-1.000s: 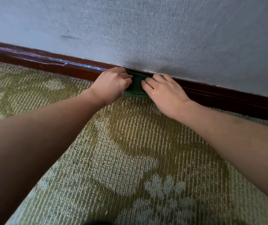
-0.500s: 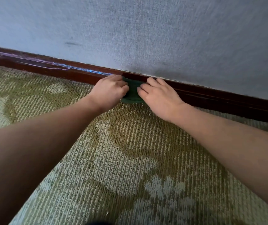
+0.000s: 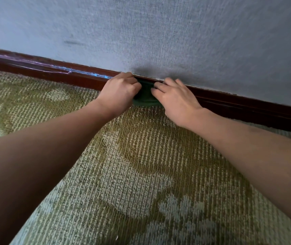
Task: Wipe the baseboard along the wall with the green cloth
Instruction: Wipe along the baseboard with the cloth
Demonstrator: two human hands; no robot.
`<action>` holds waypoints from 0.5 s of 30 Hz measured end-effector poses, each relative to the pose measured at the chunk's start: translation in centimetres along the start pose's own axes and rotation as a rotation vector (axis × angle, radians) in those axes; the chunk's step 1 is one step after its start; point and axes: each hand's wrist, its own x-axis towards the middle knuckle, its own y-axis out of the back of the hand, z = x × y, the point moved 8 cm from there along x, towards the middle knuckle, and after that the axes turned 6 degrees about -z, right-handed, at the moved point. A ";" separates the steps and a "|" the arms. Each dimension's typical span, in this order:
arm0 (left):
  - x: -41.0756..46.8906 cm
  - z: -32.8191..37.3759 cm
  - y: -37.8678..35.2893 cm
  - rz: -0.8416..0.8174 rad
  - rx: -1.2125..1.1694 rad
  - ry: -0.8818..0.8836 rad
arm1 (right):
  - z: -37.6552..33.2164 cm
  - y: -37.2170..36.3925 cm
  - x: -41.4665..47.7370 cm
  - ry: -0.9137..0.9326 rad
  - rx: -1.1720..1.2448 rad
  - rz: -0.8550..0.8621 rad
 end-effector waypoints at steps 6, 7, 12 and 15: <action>0.4 0.6 0.8 0.003 -0.041 -0.015 | -0.9 0.5 0.0 0.002 -0.035 0.030; 0.2 0.9 0.8 -0.007 -0.026 -0.039 | -1.2 0.4 -0.2 0.023 -0.055 0.026; -1.4 0.8 0.6 -0.041 0.045 -0.101 | -2.0 0.1 -0.8 0.075 -0.183 0.038; -1.6 0.2 1.3 -0.005 0.073 -0.098 | -2.2 0.4 -0.5 0.059 -0.229 0.046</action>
